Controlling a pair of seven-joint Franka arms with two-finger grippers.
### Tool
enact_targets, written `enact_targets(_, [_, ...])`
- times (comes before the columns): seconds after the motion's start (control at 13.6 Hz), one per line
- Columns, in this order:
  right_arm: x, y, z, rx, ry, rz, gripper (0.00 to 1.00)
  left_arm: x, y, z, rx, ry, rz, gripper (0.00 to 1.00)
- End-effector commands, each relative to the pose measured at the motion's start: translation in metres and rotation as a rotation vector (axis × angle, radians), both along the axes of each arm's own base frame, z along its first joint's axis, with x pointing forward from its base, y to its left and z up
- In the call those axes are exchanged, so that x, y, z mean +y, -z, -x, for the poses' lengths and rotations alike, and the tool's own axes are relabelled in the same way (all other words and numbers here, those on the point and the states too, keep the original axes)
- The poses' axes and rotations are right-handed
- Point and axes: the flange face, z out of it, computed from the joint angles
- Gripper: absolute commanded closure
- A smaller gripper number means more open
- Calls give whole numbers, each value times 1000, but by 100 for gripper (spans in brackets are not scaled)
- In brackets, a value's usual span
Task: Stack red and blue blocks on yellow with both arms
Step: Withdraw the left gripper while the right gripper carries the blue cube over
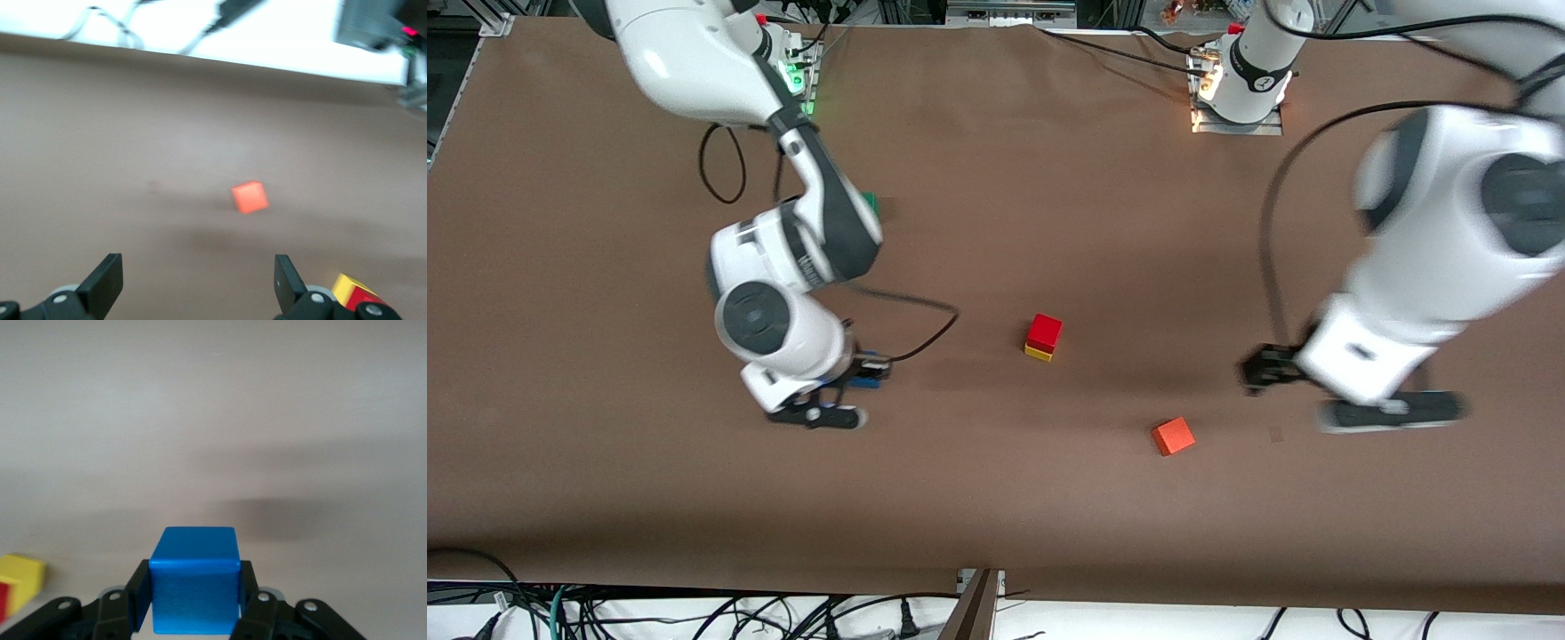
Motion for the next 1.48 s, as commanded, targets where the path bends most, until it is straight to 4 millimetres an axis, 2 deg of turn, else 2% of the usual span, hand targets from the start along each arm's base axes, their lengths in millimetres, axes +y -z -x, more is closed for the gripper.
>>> enact_targets(0.0, [101,5,44,-84,-48,-49,66,58,-6,7,57,-76,-8,0])
enact_targets(0.07, [138,10,65,-114,-92,-72,66,73,-3,9,81,-99,-4,0])
enact_targets(0.15, [160,9,78,-140,-117,-94,66,88,-2,11,106,-112,-7,0])
enact_targets(0.22, [175,5,86,-155,-137,-117,65,109,-2,15,136,-97,-8,0])
enact_targets(0.37, [201,-1,103,-172,-167,-187,65,134,-1,17,150,6,-10,0])
enact_targets(0.59, [215,7,111,-183,-174,-207,65,141,-10,25,171,52,-18,0])
enact_targets(0.66, [215,11,112,-181,-175,-202,65,156,-12,28,176,32,-15,0])
enact_targets(0.74, [216,15,113,-177,-179,-197,65,160,-19,31,168,30,-18,0])
enact_targets(0.81, [217,18,114,-175,-180,-192,65,157,-29,37,160,72,-26,0])
enact_targets(0.96, [216,20,113,-177,-181,-188,64,155,-29,57,200,146,-37,0])
enact_targets(1.11, [217,25,113,-179,-179,-188,63,145,-28,75,213,147,0,0])
enact_targets(1.25, [217,32,113,-178,-183,-177,61,149,-31,88,183,126,15,0])
enact_targets(1.4, [218,38,112,-189,-188,-174,60,148,-25,94,182,125,12,0])
